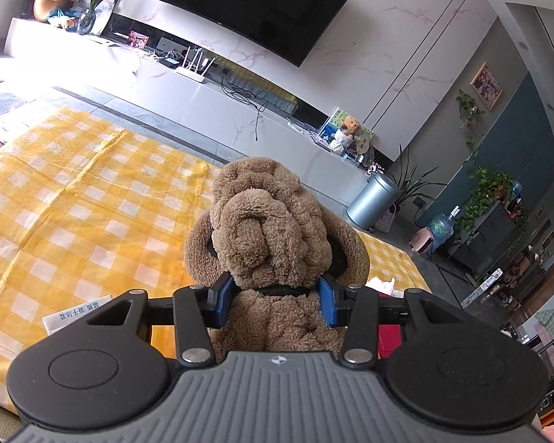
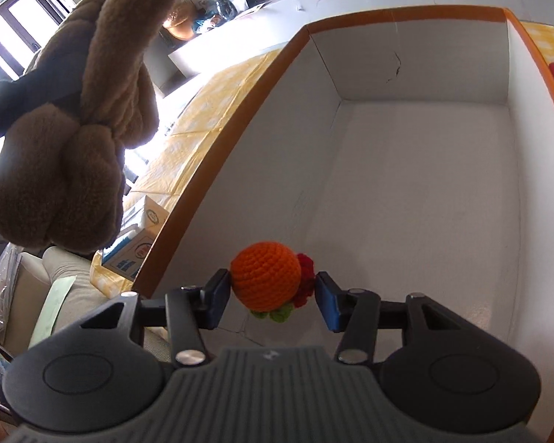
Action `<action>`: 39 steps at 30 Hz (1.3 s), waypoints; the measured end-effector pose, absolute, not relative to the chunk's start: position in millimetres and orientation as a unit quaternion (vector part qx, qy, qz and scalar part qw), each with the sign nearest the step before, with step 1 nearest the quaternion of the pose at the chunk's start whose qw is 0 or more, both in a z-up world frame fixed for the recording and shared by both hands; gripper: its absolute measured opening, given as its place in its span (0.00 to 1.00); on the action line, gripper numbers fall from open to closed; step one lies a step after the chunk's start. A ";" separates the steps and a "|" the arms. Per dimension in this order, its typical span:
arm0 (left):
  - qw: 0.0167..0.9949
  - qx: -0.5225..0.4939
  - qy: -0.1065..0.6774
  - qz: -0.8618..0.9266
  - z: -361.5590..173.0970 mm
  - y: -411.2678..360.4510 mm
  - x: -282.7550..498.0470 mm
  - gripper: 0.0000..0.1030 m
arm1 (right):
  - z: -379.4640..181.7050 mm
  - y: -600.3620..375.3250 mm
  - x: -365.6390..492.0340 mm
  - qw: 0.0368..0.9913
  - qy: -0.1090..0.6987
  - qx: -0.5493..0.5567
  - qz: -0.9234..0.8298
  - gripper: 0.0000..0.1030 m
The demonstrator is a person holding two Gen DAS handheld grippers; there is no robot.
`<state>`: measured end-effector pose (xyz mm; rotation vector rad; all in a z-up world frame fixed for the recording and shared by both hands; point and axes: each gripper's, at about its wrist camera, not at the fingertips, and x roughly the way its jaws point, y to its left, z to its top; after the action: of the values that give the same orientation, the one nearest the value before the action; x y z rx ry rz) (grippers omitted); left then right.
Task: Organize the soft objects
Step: 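Release the orange toy into the white box with the right gripper while the left carries the plush dog, then lower the brown plush dog into the white box and open the left gripper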
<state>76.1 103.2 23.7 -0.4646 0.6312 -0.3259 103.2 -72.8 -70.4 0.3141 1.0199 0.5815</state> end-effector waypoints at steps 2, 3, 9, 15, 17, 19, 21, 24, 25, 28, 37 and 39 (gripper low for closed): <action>0.911 -0.219 0.311 -0.158 22.7 100.1 76.9 0.51 | -72.2 -77.0 106.5 0.812 0.488 0.159 0.280 0.69; 0.911 -0.216 0.313 -0.159 22.4 98.7 77.0 0.51 | -72.8 -79.8 107.7 0.807 0.492 0.165 0.281 0.73; 0.909 -0.194 0.329 -0.170 18.7 87.5 77.9 0.51 | -51.7 -102.1 98.8 0.830 0.472 0.141 0.261 0.85; 0.905 -0.168 0.346 -0.180 12.2 66.2 80.3 0.51 | -3.7 -135.8 70.1 0.881 0.397 0.105 0.234 0.86; 0.903 -0.158 0.357 -0.180 8.0 59.5 81.0 0.51 | 4.8 -148.8 63.8 0.897 0.379 0.098 0.204 0.87; 0.900 -0.145 0.371 -0.177 3.3 52.4 82.5 0.51 | 9.6 -162.8 61.0 0.908 0.367 0.106 0.171 0.88; 0.896 -0.126 0.390 -0.170 -3.3 44.8 85.0 0.51 | 14.7 -179.4 63.4 0.917 0.357 0.113 0.138 0.89; 0.892 -0.094 0.416 -0.150 -14.4 31.3 88.7 0.51 | 16.2 -202.7 67.4 0.919 0.359 0.120 0.112 0.89; 0.891 -0.083 0.422 -0.145 -17.9 27.1 89.7 0.51 | 15.3 -204.6 68.5 0.918 0.360 0.121 0.111 0.89; 0.887 -0.054 0.441 -0.129 -27.1 17.5 91.6 0.51 | 12.9 -201.6 71.2 0.917 0.363 0.117 0.115 0.89; 0.876 -0.028 0.470 -0.103 -35.4 11.4 93.9 0.53 | 10.6 -192.4 63.7 0.917 0.361 0.111 0.125 0.89; 0.877 -0.024 0.469 -0.104 -34.4 9.9 94.1 0.60 | 10.6 -194.1 64.0 0.918 0.360 0.114 0.122 0.89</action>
<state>94.1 9.9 -34.4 -0.0496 0.9787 -0.2161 64.0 -194.1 10.6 0.2344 0.7413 0.2505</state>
